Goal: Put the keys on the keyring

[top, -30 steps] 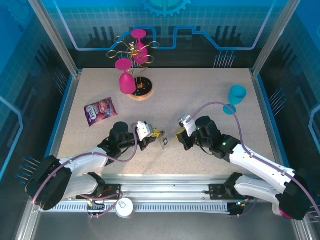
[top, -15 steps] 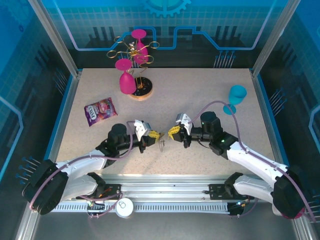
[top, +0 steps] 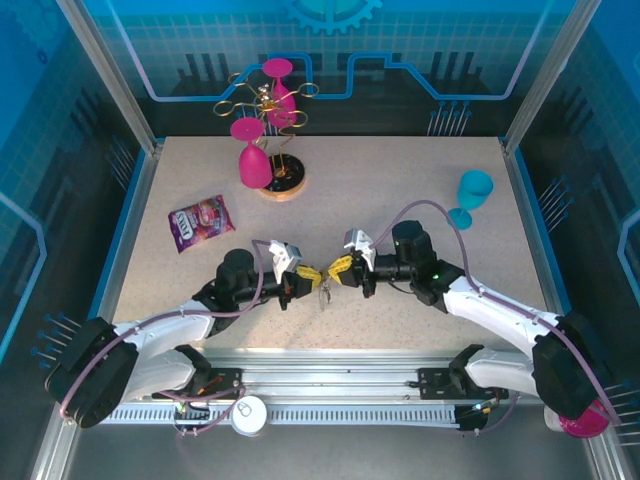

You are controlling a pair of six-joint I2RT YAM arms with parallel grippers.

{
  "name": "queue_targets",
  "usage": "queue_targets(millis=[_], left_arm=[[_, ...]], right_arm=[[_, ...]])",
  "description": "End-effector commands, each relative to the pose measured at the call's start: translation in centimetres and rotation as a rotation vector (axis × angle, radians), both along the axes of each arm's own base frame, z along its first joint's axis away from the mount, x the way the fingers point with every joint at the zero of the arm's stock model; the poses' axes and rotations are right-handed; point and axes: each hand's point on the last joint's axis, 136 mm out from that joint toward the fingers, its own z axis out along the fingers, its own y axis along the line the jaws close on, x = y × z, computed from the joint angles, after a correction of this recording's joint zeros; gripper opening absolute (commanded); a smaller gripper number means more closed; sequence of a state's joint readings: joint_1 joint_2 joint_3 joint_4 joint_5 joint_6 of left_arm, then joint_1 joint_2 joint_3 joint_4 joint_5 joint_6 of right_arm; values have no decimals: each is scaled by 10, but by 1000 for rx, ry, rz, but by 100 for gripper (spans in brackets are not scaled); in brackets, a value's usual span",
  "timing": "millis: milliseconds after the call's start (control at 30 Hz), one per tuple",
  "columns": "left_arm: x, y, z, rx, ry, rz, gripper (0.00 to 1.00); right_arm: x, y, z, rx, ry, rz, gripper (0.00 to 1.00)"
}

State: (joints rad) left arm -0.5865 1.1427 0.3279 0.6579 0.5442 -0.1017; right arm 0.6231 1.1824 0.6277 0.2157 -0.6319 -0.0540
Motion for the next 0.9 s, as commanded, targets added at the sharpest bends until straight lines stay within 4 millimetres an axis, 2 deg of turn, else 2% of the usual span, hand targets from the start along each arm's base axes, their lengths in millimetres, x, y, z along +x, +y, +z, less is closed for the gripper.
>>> queue_targets(millis=[0,233,867], left_arm=[[-7,-6,8,-43,0,-42,0],[-7,-8,8,-48,14,-52,0],[-8,-8,11,-62,12,-54,0]], right_arm=[[-1,12,23,48,-63,51,0],[-1,19,22,46,-52,71,0],[4,18,6,-27,-30,43,0]])
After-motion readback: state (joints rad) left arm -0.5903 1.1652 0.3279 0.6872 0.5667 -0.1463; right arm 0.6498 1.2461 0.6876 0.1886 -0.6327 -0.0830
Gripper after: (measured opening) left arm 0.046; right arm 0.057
